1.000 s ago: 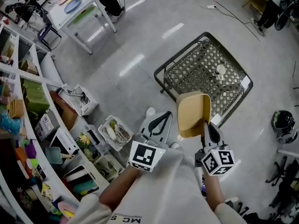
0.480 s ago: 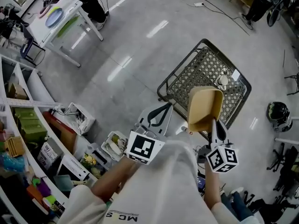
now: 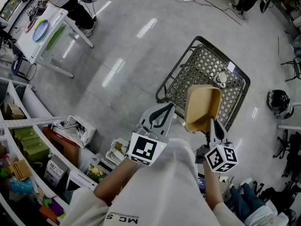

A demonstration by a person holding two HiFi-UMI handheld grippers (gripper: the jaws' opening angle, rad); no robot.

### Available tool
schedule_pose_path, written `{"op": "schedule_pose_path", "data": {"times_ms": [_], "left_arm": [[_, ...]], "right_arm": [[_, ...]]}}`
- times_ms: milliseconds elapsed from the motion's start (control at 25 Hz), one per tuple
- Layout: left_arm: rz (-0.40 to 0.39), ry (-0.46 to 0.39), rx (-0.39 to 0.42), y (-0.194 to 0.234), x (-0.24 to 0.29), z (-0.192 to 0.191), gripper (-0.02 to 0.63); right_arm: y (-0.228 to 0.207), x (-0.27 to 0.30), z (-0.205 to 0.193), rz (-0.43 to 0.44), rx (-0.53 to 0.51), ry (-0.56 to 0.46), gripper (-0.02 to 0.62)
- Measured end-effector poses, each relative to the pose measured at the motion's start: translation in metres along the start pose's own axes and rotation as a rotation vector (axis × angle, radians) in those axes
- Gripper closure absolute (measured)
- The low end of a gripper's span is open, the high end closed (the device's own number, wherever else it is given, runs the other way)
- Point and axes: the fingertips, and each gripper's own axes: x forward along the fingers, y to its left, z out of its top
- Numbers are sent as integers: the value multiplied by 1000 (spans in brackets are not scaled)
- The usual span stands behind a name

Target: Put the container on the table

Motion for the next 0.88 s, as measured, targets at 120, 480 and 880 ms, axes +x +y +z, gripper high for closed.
{"op": "schedule_pose_path", "data": {"times_ms": [120,480,880], "left_arm": [[-16,10,-9,-2,4,-3,583],[-43,41,-2,-5,20,-11,583],[-32,66,-33,3,46,-18,583]], "right_arm": [[-3,4,-3,-12,7,3,566],[-16,18,-7,-49,61,8,566],[-38,84,-11,-72,79,38,566]]}}
